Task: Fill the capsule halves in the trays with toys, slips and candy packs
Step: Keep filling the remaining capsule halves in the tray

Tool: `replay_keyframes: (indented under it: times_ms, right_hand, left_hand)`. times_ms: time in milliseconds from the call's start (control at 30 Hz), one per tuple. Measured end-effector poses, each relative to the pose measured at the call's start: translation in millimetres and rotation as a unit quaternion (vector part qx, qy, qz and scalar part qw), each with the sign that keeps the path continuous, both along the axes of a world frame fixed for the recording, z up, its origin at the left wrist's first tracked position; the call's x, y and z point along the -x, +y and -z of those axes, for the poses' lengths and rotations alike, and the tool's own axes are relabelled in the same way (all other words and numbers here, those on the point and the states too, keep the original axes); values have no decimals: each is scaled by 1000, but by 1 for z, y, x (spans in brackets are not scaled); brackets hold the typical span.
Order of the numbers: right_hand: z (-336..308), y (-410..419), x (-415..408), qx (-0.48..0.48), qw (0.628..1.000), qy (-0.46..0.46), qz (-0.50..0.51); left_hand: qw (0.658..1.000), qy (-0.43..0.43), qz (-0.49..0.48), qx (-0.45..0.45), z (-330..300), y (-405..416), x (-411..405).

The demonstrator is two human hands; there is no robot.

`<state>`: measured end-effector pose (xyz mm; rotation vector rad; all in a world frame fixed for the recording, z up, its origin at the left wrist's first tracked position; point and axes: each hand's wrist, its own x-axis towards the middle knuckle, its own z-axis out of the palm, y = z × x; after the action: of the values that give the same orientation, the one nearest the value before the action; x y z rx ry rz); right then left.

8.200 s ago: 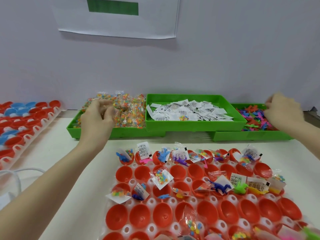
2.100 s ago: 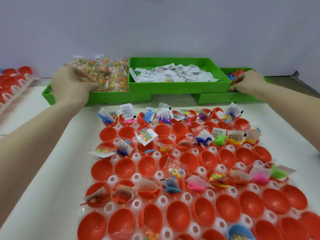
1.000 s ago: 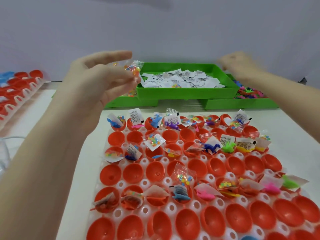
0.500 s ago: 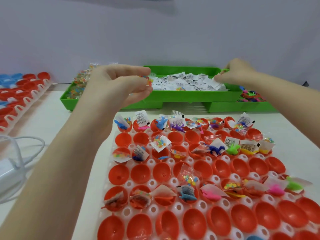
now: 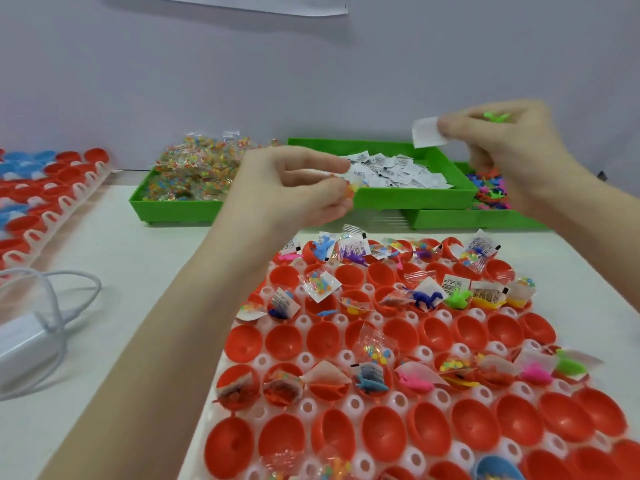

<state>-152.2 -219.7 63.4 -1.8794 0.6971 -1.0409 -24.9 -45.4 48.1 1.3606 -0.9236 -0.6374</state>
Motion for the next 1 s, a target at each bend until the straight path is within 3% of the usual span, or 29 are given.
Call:
replay_keyframes:
  times_ms: [133, 300, 500, 633, 700, 767, 1000]
  right_hand:
    - [-6, 70, 31, 35, 986, -6, -163]
    - [1, 102, 62, 157, 982, 69, -77]
    - [8, 124, 95, 230, 970, 68, -44]
    - [9, 135, 120, 128, 987, 67, -67]
    - [10, 142, 128, 136, 987, 61, -66]
    - [13, 146, 134, 135, 988, 28, -69]
    - [15, 158, 145, -30, 993, -94, -57]
  left_hand:
    - [995, 16, 93, -44, -3, -1, 26]
    - [974, 99, 196, -61, -11, 12, 58]
    - [983, 54, 173, -22, -12, 27, 88]
    - [988, 40, 151, -15, -14, 34, 99]
    - [989, 35, 145, -18, -14, 37, 102]
    - [988, 22, 153, -18, -15, 40, 105]
    - [979, -53, 194, -21, -13, 45, 112]
